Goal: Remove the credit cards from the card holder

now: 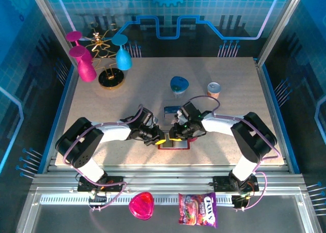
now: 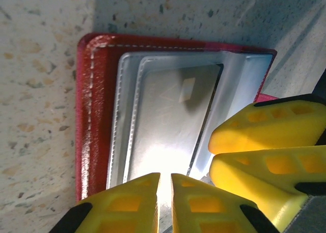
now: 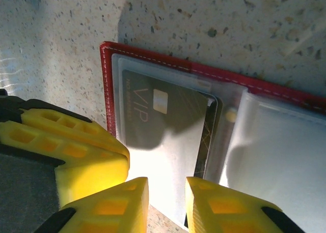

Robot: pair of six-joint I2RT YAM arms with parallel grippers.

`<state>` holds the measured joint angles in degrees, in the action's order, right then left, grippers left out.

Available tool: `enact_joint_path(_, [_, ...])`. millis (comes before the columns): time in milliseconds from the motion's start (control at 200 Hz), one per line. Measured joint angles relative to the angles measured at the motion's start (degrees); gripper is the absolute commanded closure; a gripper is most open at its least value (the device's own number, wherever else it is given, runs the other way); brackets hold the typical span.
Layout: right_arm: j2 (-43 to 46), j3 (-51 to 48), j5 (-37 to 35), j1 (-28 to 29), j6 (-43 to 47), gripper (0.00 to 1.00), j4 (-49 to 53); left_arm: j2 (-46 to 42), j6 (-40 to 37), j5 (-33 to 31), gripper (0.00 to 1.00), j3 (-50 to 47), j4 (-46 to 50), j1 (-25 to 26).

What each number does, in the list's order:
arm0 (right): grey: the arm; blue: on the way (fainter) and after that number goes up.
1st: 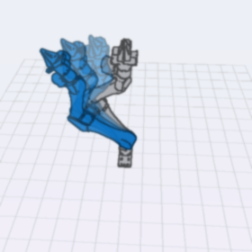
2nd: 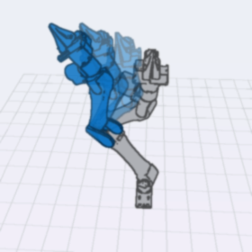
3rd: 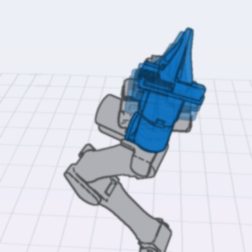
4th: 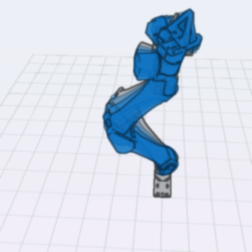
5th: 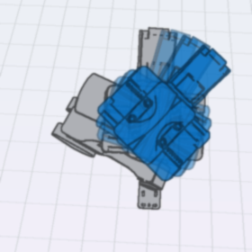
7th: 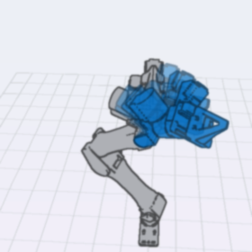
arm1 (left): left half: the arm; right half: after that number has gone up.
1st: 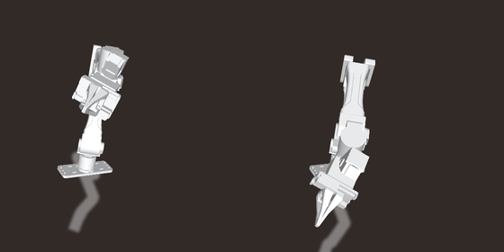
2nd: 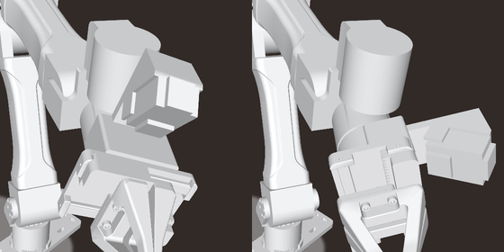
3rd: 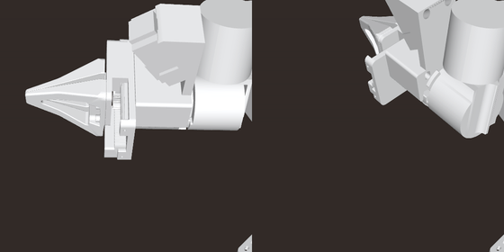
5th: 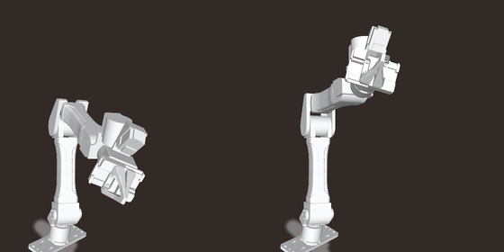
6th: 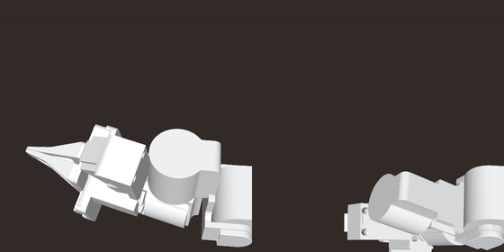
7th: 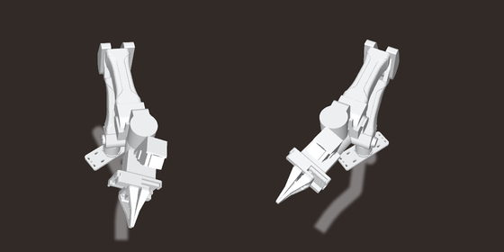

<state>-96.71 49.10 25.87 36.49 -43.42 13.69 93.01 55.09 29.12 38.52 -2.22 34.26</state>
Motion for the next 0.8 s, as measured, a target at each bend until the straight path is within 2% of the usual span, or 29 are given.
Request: enact_joint_path(800, [-1.42,2.01,-1.90,0.52,0.90,0.75,3.21,0.02,0.00,-0.37,0.87,-0.50,0.26,-0.09])
